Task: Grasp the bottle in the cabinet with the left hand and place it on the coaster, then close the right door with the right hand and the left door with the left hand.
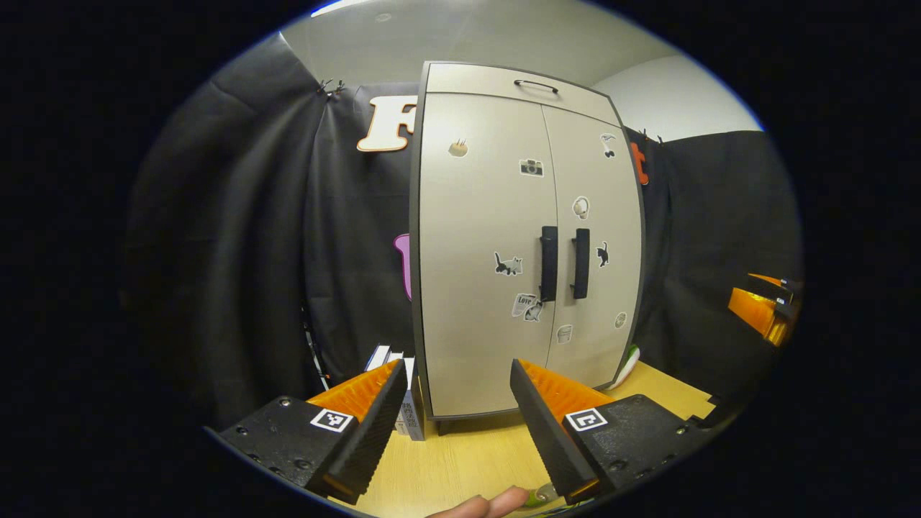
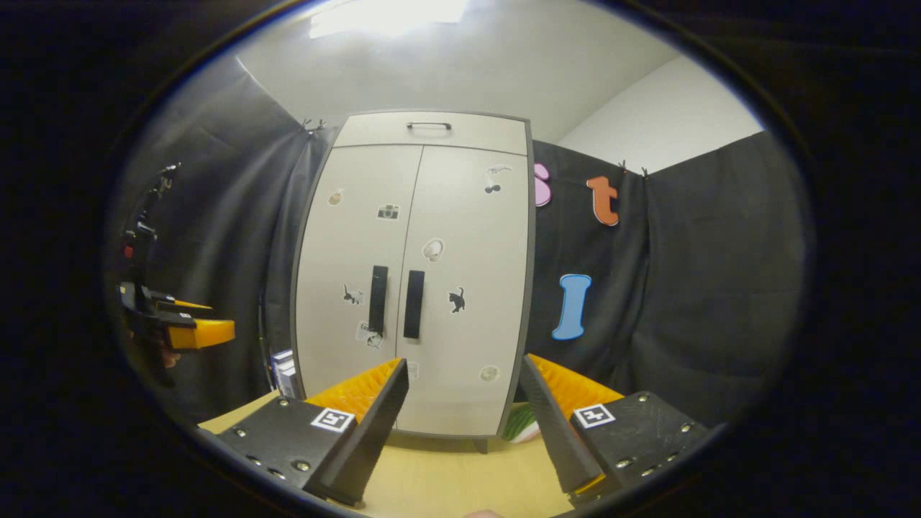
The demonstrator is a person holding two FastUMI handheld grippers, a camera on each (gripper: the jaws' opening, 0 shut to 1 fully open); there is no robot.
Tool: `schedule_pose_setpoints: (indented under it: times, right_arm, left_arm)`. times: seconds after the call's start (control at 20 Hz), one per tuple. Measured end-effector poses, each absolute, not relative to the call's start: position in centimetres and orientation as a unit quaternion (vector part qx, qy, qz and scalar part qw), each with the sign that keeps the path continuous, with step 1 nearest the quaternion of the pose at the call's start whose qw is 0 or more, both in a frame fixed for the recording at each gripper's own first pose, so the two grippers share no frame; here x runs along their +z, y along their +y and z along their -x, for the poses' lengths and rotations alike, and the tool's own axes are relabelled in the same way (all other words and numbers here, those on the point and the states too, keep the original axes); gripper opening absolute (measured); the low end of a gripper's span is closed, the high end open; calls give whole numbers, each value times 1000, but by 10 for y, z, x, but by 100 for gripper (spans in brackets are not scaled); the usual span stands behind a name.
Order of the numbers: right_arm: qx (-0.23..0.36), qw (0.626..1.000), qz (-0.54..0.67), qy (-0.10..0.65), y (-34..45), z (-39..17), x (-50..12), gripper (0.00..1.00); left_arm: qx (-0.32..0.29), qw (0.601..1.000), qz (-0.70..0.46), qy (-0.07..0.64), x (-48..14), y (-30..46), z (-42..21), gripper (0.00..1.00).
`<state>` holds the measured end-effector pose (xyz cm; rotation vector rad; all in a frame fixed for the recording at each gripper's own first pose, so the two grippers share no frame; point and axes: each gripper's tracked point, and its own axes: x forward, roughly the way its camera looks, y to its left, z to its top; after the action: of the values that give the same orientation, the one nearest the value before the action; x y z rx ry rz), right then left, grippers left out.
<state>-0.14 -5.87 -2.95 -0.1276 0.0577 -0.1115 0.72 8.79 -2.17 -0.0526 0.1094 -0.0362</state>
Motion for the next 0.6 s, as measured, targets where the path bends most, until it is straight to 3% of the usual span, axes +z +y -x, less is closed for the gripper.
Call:
schedule_pose_setpoints:
  times: [0.6]
  right_arm:
    - [-39, 998, 58, 6, -93, 16, -9, 92]
  left_arm:
    - [-9, 1000, 20, 20, 9, 30, -10, 92]
